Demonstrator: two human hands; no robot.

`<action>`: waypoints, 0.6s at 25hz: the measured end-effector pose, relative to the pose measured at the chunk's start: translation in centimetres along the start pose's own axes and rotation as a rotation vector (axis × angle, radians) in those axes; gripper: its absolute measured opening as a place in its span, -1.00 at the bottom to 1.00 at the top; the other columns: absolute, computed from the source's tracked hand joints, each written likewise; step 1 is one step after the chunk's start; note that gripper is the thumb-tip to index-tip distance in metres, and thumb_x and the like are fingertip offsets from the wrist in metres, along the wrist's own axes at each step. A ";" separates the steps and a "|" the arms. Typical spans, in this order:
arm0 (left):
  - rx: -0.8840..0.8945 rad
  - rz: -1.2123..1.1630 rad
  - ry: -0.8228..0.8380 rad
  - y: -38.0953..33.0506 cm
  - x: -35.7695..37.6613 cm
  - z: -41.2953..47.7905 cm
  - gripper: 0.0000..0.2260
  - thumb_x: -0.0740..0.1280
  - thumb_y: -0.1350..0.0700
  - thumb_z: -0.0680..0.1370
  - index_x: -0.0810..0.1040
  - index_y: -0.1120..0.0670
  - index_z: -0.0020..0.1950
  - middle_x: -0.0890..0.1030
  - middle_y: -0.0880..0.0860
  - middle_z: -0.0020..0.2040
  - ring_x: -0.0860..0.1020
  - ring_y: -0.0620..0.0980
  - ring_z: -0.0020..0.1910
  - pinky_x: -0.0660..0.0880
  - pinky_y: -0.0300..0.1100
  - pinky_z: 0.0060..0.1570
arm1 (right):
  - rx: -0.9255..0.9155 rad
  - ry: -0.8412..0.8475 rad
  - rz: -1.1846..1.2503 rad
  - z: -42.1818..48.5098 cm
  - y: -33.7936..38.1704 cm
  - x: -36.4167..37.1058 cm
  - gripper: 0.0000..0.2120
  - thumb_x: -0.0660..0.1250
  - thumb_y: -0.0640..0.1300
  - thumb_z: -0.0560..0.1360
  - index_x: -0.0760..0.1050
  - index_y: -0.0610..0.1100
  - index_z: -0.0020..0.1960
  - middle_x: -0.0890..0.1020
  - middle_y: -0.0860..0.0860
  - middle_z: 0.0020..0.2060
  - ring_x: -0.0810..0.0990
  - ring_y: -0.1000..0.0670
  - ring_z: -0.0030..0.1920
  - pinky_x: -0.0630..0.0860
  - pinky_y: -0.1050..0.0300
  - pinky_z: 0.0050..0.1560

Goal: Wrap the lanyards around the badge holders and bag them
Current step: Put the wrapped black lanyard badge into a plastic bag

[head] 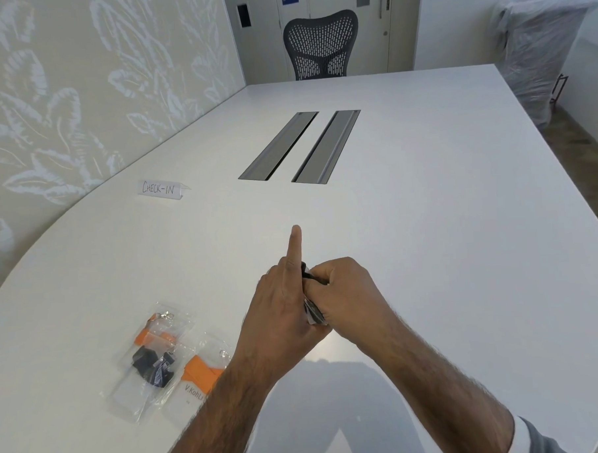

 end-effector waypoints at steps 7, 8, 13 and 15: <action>-0.201 -0.076 -0.027 1.1 -0.5 0.1 -0.02 0.52 -0.15 0.40 -0.02 -0.18 0.64 0.40 -0.28 0.23 0.37 -0.29 0.19 0.34 -0.20 0.33 | -0.066 -0.047 0.227 0.0 0.3 -1.1 -0.77 0.39 -0.12 0.55 0.61 -0.27 -0.18 0.50 -0.06 -0.38 0.45 0.02 -0.35 0.38 0.13 -0.29; -0.164 -0.024 -0.060 1.0 -0.9 0.3 -0.18 0.51 -0.14 0.40 0.17 -0.15 0.57 0.45 -0.26 0.20 0.43 -0.23 0.18 0.36 -0.16 0.33 | -0.077 -0.049 0.220 -0.1 0.4 -1.1 -0.77 0.38 -0.12 0.56 0.61 -0.27 -0.16 0.50 -0.04 -0.38 0.44 0.04 -0.36 0.38 0.17 -0.30; -0.017 0.068 -0.046 0.2 -0.6 0.0 -0.44 0.41 -0.06 0.38 0.41 -0.01 0.35 0.53 -0.13 0.11 0.48 -0.09 0.10 0.45 -0.06 0.26 | 0.008 0.129 0.009 -0.3 -0.1 -0.5 -0.64 0.29 -0.13 0.59 0.39 -0.13 -0.38 0.38 0.07 -0.51 0.32 0.02 -0.45 0.26 0.20 -0.42; 0.016 0.063 -0.018 -0.3 0.1 -0.3 -0.23 0.46 -0.01 0.38 0.23 -0.01 0.54 0.51 -0.11 0.13 0.45 -0.11 0.12 0.42 -0.14 0.28 | 0.015 0.181 -0.113 -0.1 0.0 -0.5 -0.64 0.23 -0.21 0.56 0.32 -0.12 -0.41 0.36 0.07 -0.55 0.28 0.03 -0.50 0.23 0.22 -0.49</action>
Point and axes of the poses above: each hand's wrist, its own z-axis towards the middle knuckle, its own x-axis out of the palm, y = z × x, the point moved 8 cm from there along z, towards the middle knuckle
